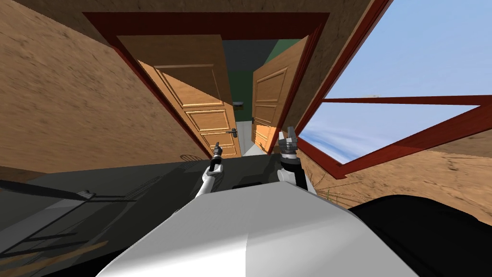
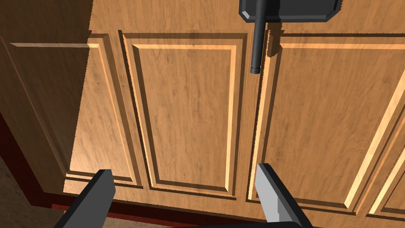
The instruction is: Push the door open
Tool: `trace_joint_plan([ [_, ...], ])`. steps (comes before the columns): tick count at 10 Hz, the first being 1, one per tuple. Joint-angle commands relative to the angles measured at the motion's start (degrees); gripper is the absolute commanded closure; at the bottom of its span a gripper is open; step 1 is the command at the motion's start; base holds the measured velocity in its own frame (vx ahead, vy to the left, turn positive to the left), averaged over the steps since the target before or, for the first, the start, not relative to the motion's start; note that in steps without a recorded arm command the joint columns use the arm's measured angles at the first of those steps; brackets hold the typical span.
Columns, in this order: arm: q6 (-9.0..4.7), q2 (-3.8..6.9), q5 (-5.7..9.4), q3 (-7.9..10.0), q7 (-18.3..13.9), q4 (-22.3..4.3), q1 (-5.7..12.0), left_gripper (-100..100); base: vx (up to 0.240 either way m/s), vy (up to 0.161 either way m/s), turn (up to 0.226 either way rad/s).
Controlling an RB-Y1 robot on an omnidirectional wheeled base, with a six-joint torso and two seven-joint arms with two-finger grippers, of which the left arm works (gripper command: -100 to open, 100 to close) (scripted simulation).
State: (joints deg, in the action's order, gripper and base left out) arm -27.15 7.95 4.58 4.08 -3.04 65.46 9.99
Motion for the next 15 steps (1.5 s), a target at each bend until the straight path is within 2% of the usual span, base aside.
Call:
trace_joint_plan([
  [1,-0.05,0.32,0.30,0.08,0.00,-2.86,1.90,-100,0.080,-0.005,-0.044],
  [2,-0.05,0.32,0.30,0.08,0.00,-3.05,1.90,-100,0.066,-0.002,-0.023],
  [11,-1.39,1.62,1.80,0.24,0.08,-19.15,11.19,-100,0.095,-0.001,-0.047],
  [15,-1.88,2.05,2.34,0.30,0.11,-25.01,14.58,-100,0.093,0.010,-0.042],
])
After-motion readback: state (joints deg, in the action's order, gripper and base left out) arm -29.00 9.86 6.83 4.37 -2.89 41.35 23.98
